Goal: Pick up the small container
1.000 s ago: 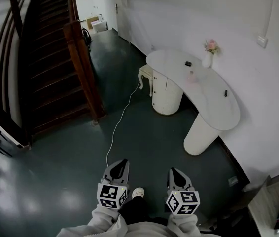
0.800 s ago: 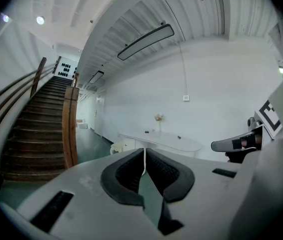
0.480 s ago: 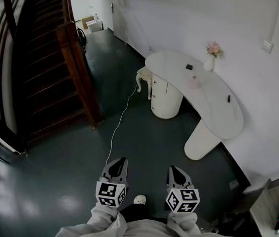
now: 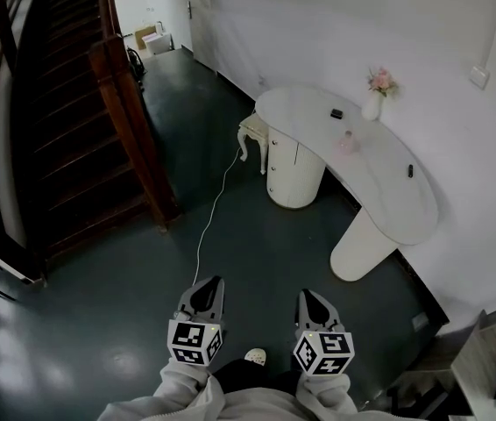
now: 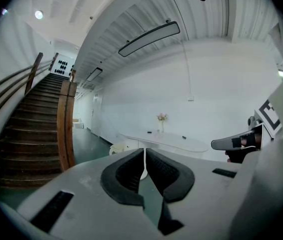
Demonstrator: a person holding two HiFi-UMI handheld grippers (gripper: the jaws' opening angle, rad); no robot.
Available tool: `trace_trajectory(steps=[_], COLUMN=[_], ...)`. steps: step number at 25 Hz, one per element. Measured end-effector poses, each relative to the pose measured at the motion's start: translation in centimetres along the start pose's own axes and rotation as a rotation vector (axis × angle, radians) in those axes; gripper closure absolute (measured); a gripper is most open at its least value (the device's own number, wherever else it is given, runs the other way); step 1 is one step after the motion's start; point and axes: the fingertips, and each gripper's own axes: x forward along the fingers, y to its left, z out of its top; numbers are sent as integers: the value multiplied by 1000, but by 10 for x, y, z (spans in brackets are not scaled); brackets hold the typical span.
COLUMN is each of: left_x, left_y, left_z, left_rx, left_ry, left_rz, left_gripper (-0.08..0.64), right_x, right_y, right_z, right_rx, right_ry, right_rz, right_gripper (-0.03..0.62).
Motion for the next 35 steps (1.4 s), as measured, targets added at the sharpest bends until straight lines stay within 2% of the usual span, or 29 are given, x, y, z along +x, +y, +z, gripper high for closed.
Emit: trace_trajectory(steps=[11,16,23,35], left_x=[6,16,34,109], left_y=[12,5,9,22], left_z=[-6,-6,-8,7], left_rx=[-14,-1,-11,-15], left_ry=[9,24,32,21], left_rz=[-2,-19,-12,2], left_gripper=[537,537,537,537], right_x=[13,18,41,105], right_y=[5,-7,-10,-46], right_z=[0,1,5,29], right_rx=[-26,-10,4,-12], right_ry=[13,21,26,40], right_rz=[2,-12,10,23], right_gripper=[543,543,543,543])
